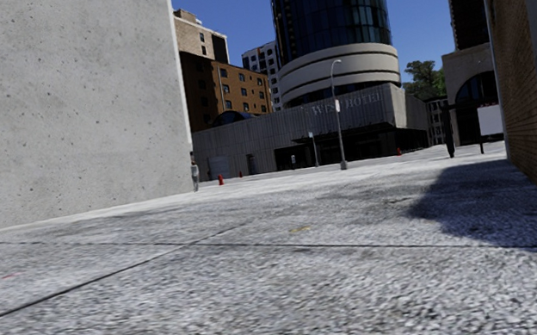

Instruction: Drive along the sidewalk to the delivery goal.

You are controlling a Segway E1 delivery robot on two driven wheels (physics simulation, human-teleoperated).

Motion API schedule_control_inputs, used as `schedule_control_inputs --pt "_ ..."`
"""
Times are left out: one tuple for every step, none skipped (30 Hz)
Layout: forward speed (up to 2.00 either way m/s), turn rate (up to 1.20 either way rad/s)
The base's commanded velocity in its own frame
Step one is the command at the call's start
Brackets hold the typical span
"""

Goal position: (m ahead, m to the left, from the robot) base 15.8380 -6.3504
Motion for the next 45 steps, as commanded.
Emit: schedule_control_inputs --pt "2.00 0.00" --pt "2.00 0.00" --pt "2.00 0.00" --pt "2.00 0.00" --pt "2.00 0.00" --pt "2.00 0.00" --pt "2.00 0.00" --pt "2.00 0.00" --pt "2.00 0.00" --pt "2.00 0.00" --pt "2.00 0.00" --pt "2.00 0.00" --pt "2.00 0.00" --pt "2.00 0.00" --pt "2.00 0.00" --pt "2.00 0.00" --pt "2.00 0.00" --pt "2.00 0.00" --pt "2.00 0.00" --pt "2.00 0.00" --pt "2.00 0.00" --pt "2.00 0.00" --pt "2.00 0.00" --pt "2.00 0.00" --pt "2.00 0.00" --pt "2.00 0.00" --pt "2.00 0.00" --pt "2.00 0.00" --pt "2.00 0.00" --pt "2.00 0.00" --pt "2.00 0.00" --pt "2.00 0.00" --pt "2.00 0.00" --pt "2.00 0.00" --pt "2.00 0.00" --pt "2.00 0.00" --pt "2.00 0.00" --pt "2.00 0.00" --pt "2.00 0.00" --pt "2.00 0.00" --pt "2.00 0.00" --pt "2.00 0.00" --pt "2.00 0.00" --pt "2.00 0.00" --pt "2.00 0.00"
